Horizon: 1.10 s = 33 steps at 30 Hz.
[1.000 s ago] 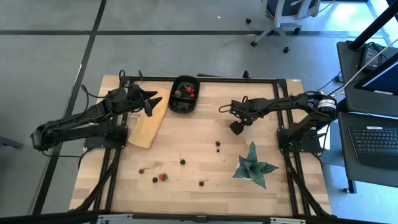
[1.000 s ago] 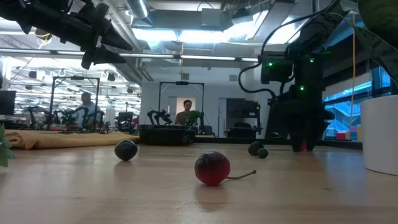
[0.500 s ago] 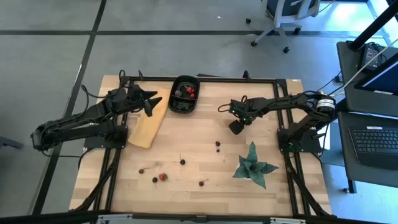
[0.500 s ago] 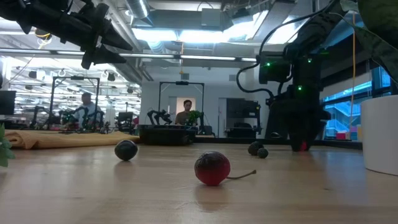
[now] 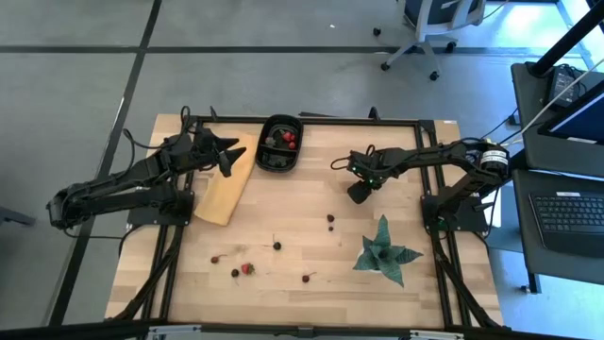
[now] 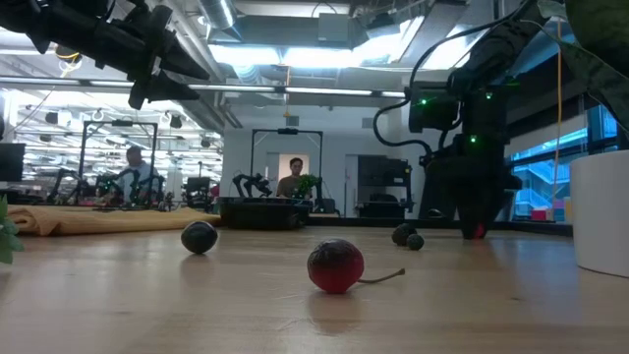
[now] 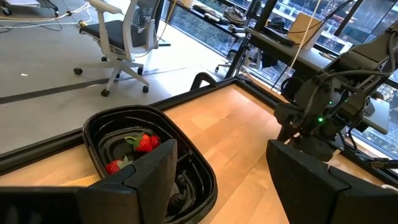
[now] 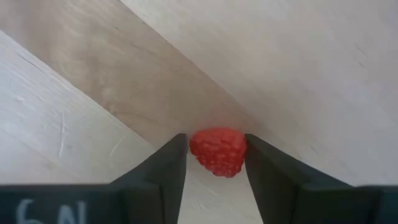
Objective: Pick and placing Produce into tupperware
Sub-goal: Put the red raspberry into the black bin
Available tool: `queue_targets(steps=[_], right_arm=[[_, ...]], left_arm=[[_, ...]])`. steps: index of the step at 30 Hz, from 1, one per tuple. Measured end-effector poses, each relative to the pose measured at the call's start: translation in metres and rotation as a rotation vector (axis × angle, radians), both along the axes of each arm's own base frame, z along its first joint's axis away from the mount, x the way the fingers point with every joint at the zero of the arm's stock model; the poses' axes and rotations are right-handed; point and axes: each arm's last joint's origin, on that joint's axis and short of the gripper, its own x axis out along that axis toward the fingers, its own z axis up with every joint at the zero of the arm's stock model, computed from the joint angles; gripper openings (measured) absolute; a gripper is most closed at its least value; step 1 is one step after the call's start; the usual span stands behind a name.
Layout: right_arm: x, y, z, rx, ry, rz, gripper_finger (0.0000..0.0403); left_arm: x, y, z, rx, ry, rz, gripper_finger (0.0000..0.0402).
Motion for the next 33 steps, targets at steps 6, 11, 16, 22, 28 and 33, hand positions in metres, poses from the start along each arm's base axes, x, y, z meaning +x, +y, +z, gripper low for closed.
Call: queue_targets(steps=[6,11,16,22,28,33], right_arm=[[0.0,0.0,0.0,0.002,-0.001,-0.018,0.0126],[0.001,0.0,0.0,0.001,-0.007,-0.019,0.0118],[0.012,-0.003,0.011,0.005,-0.03,-0.015,0.0119],[0.045,-0.014,0.058,-0.057,-0.185,0.058,0.0118],[0.081,-0.031,0.139,-0.195,-0.429,0.149,0.012],[0.104,-0.047,0.206,-0.339,-0.603,0.224,0.0121]], left_arm=[[0.0,0.0,0.0,0.0,0.0,0.0,0.024],[0.0,0.0,0.0,0.0,0.0,0.0,0.024],[0.0,0.0,0.0,0.0,0.0,0.0,0.024],[0.0,0.0,0.0,0.0,0.0,0.0,0.024],[0.0,0.0,0.0,0.0,0.0,0.0,0.024],[0.0,0.0,0.0,-0.001,0.0,0.0,0.024]])
